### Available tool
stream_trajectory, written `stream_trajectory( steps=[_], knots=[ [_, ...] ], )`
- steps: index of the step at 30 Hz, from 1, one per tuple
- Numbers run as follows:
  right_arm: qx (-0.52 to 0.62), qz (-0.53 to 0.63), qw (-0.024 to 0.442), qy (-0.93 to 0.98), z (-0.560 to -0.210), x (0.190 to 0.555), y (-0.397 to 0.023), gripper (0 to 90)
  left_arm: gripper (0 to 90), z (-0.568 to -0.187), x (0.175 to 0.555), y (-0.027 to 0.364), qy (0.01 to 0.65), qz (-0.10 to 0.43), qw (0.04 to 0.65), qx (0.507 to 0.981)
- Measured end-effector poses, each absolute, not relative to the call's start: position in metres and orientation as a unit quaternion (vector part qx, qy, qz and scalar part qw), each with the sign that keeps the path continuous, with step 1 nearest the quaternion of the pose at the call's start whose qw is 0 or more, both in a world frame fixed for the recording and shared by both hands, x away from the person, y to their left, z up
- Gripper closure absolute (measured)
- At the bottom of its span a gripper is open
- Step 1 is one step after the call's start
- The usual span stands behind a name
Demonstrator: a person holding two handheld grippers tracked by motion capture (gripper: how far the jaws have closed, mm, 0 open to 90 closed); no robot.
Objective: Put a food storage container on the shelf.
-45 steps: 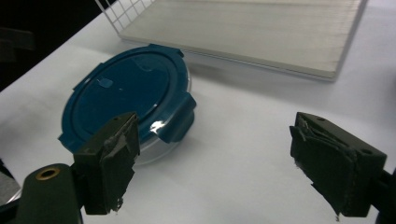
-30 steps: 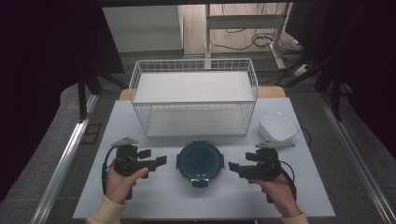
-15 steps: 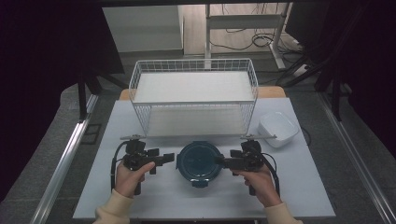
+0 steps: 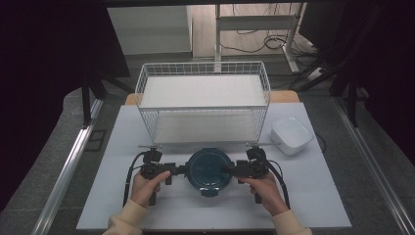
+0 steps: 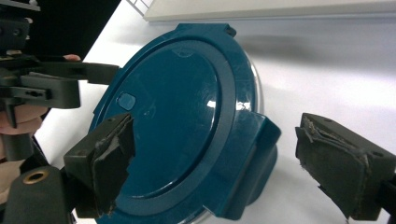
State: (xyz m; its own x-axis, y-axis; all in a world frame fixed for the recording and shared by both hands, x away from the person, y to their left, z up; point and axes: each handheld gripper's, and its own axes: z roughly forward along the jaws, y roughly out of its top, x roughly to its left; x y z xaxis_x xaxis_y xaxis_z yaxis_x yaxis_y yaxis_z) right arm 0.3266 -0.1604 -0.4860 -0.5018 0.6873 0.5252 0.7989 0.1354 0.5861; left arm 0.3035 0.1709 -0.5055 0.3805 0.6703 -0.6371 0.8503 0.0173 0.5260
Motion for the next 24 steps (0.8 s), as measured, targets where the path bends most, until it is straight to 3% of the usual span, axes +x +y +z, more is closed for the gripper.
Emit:
stream_trajectory(
  steps=[13,18,24],
  knots=[
    [-0.512,-0.425,0.091,-0.741,-0.502,0.324,-0.148,11.9,15.6,-0.519,0.308,0.150,0.539,-0.150,0.439,0.703],
    [-0.525,-0.417,0.091,-0.736,-0.504,0.321,-0.146,15.0,24.6,-0.520,0.307,0.146,0.528,-0.176,0.448,0.700],
    [-0.545,-0.443,0.120,-0.702,-0.510,0.322,-0.158,25.1,25.7,-0.520,0.307,0.148,0.533,-0.180,0.449,0.694]
  ],
)
